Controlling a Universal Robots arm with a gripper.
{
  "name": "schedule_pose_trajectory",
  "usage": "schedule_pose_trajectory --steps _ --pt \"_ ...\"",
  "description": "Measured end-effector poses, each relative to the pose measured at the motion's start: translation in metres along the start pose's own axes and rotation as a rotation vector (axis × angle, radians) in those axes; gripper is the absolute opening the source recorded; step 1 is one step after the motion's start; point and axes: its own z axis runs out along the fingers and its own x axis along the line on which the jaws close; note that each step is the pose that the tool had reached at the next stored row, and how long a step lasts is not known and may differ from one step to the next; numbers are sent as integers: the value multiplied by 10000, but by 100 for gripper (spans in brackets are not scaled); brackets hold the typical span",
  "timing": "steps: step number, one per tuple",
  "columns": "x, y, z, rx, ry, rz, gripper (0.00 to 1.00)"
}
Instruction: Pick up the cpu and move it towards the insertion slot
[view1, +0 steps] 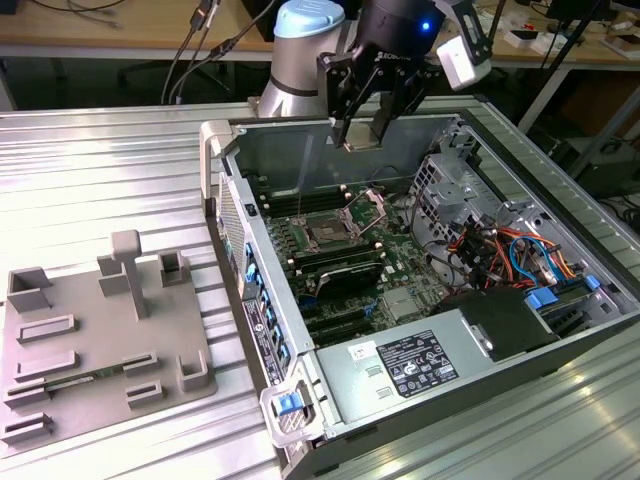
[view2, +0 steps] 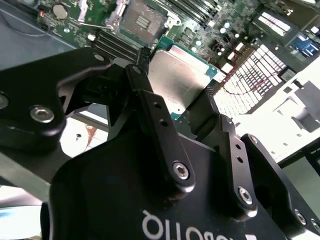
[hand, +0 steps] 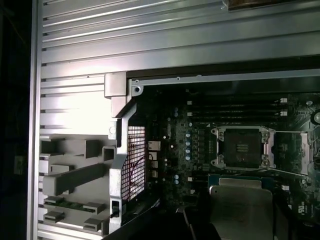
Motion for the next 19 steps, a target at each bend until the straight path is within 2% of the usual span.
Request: schedule_pose_trajectory --steps 6,8,13,14,19 --pt "-205 16 -2 1 0 0 55" --pt "-222 29 -1 -2 -1 1 55" --pt "-229 155 11 0 0 0 55" --pt "-230 204 15 1 0 0 55" --pt "-231 290 25 -2 -3 51 55"
